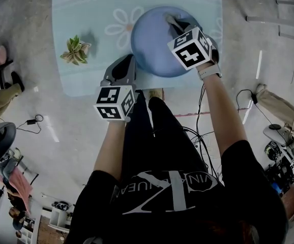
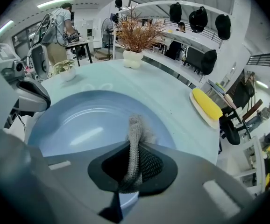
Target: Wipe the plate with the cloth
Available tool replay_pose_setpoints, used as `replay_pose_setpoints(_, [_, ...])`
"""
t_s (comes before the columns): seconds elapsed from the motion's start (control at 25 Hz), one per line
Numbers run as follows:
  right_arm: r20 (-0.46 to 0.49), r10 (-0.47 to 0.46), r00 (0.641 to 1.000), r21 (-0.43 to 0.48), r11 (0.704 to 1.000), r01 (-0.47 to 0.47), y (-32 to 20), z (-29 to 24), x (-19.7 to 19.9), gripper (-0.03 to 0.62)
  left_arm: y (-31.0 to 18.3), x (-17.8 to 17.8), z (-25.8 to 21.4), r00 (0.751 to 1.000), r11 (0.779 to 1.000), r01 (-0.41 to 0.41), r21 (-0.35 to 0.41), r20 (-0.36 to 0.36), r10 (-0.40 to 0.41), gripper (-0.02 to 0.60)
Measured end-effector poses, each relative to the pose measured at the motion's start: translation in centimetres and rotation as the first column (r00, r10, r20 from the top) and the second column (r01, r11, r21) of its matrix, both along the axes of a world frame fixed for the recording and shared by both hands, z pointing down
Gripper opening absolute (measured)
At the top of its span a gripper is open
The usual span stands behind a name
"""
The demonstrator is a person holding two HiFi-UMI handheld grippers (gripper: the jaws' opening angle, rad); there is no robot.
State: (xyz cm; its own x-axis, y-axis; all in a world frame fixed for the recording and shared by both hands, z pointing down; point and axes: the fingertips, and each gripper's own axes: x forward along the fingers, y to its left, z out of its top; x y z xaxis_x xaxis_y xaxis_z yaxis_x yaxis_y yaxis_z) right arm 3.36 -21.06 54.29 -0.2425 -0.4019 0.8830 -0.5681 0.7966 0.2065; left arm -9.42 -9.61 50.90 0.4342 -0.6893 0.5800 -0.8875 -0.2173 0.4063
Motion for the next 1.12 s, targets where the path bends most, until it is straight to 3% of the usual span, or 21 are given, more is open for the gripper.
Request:
replay_pose_setpoints(0.52, [-0.066,0.041,0.997,-0.013,0.999,-0.042,3.3,0.5,3.9,0.034,-0.1,-0.1,0.4,1.0,1.0,-0.002,0.003,0.003,0.002,0.0])
replay_pose_setpoints(0.88, [-0.082,-0.029,0.996,-0.054,0.998,0.024,7.3,0.2,3.9,0.034,0.1,0.1,-0.1,1.0,1.0,0.006,0.004,0.001,-0.006,0.0])
replay_pose_setpoints(1.12, [-0.043,-0.097,0.994,-0.109,0.99,0.092,9.6,0.9,1.4,0.034,0.1,-0.2,0.6,1.0,1.0,0.014,0.0,0.001,-0.014,0.0])
